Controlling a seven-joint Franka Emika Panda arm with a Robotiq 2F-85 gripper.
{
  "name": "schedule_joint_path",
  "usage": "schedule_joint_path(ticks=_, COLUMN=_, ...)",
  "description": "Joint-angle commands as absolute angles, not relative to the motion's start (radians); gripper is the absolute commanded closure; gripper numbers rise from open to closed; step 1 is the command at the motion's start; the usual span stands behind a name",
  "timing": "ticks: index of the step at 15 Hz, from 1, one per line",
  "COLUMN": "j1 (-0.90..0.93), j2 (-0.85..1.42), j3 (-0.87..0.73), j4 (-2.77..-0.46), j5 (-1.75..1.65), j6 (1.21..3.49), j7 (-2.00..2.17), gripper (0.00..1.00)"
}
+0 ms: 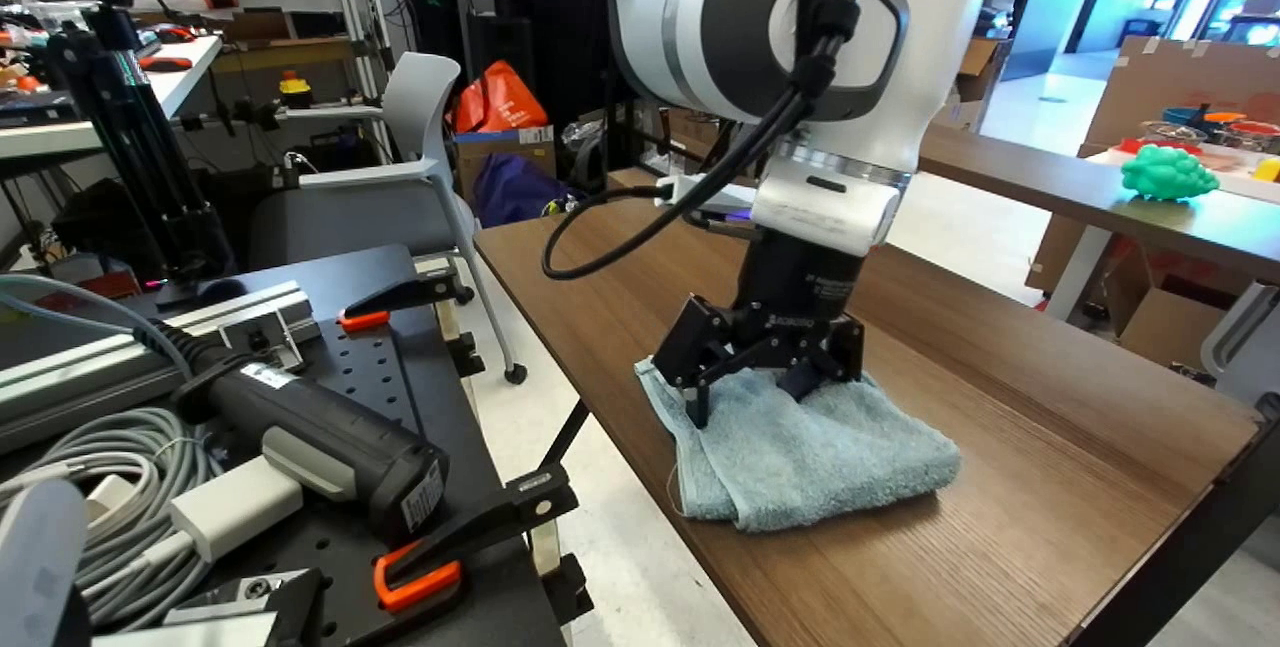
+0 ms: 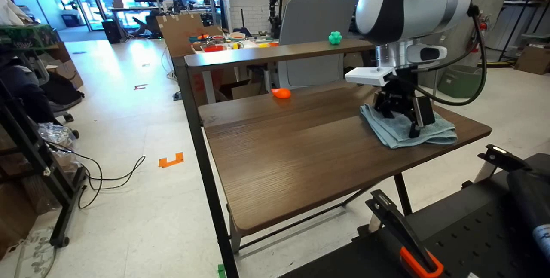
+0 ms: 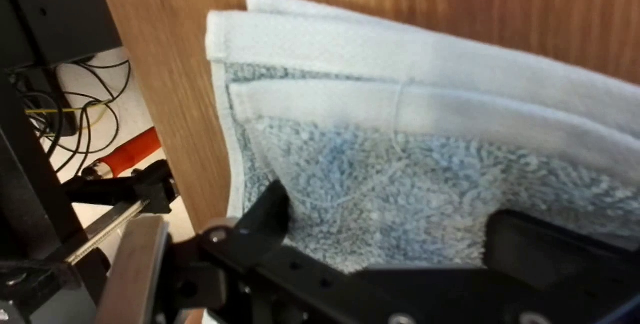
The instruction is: Wipe the table with the cloth
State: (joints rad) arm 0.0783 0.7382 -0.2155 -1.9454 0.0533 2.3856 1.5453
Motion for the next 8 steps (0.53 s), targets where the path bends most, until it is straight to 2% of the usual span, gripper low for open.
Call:
schedule_joint_path(ticks=1, j1=0.021, j2=0.899, j3=-0.239, j4=-1.845, j5=0.089, j6=2.365, j7=1.624, gripper=0.0)
schedule_joint_path(ticks=8, j1=-0.07, j2=0.951, j3=-0.249, j4=-1.744, j5=0.169, j6=2.313, j7=1.796, gripper=0.0)
